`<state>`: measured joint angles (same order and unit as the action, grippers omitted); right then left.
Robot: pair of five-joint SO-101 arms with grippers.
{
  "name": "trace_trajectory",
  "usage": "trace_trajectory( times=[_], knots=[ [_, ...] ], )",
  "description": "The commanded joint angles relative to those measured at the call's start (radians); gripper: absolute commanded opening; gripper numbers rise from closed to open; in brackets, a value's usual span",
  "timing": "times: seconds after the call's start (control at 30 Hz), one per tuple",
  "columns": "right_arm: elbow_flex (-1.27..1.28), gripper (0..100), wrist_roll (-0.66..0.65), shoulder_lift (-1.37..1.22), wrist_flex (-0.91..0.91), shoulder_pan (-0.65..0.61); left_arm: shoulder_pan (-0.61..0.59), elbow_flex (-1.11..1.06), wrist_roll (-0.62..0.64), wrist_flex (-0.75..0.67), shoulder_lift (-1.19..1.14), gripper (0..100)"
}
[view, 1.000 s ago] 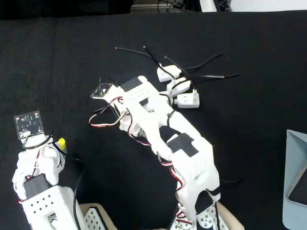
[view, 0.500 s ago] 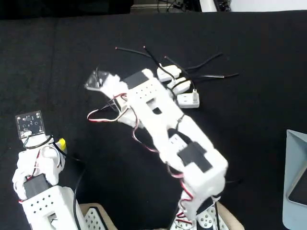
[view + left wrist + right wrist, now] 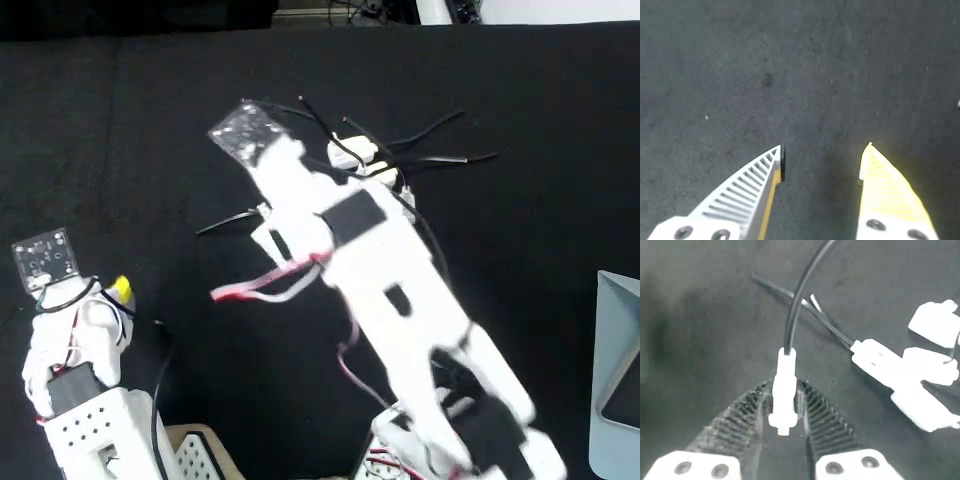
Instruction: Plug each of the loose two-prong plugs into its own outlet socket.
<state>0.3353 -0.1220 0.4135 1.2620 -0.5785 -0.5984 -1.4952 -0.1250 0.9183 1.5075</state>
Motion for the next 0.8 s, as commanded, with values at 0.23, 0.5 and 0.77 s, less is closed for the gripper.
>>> trace_trajectory(
  times=[0.23,0.5,0.77],
  knots=[
    [0.499,1.1,0.098,0.556,-0.377,-0.037,0.188,0.2,0.061,-0.02,0.011,26],
    [0.659,1.1,0.173,0.684,-0.405,-0.091,0.409,0.372,0.157,-0.012,0.008,25],
    [0.661,1.1,0.173,0.736,-0.35,-0.186,0.618,0.432,0.161,-0.014,0.006,25]
  ],
)
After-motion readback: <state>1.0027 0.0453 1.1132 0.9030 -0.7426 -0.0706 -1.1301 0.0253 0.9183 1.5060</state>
